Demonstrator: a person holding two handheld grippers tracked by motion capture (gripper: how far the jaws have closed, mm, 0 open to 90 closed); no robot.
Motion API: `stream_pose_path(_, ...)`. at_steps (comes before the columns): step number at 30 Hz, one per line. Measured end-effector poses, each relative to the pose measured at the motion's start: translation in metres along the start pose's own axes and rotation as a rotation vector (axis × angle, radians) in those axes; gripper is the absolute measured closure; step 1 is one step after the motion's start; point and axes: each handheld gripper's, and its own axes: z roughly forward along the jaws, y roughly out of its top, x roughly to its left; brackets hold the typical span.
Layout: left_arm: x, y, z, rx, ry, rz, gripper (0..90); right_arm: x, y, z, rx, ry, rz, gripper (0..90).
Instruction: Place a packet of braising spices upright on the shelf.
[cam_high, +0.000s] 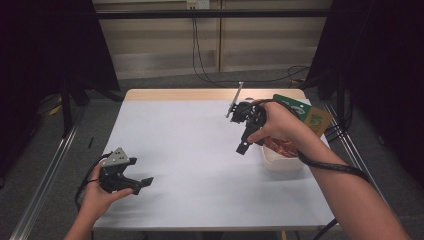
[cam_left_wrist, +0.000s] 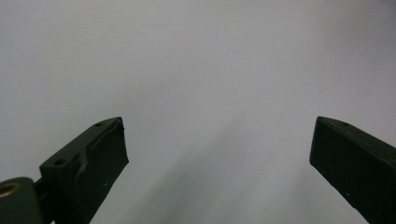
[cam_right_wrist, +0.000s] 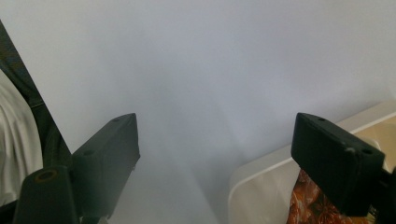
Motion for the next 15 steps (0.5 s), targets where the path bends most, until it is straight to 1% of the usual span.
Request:
stream_pose_path(4, 0.0, 0.0, 0.0, 0.0, 0.0, 0.002, 3.9, 0.003, 0.0, 0.006, -0.007, 0.006, -0.01, 15.5)
stream_pose_path(5, 0.0, 0.0, 0.0, -0.004, 0.0, 0.01, 3.9, 0.005, 0.0, 0.009, -0.009, 0.002, -0.012, 15.4)
stream_pose_path(6, -0.001, 0.0, 0.001, -0.005, -0.005, -0.001, 3.9, 0.005, 0.0, 0.009, -0.009, 0.002, -0.012, 15.4)
stream_pose_path(10, 0.0, 0.0, 0.001, -0.004, -0.004, 0.001, 3.8, 0.007, 0.0, 0.015, -0.008, -0.002, -0.019, 15.5)
stream_pose_path(12, -0.001, 0.0, 0.001, -0.003, -0.004, 0.001, 3.9, 0.007, -0.001, 0.018, 0.001, -0.007, -0.027, 15.4)
stream_pose_path(13, 0.0, 0.0, 0.0, -0.004, 0.001, 0.006, 3.9, 0.008, -0.001, 0.02, -0.002, -0.008, -0.025, 15.4)
stream_pose_path(14, 0.0, 0.0, 0.0, -0.005, -0.004, 0.001, 3.9, 0.008, 0.0, 0.021, -0.003, -0.008, -0.024, 15.4)
stream_pose_path(15, -0.001, 0.0, 0.0, -0.001, 0.004, 0.001, 3.9, 0.01, 0.0, 0.023, -0.007, -0.005, -0.026, 15.4)
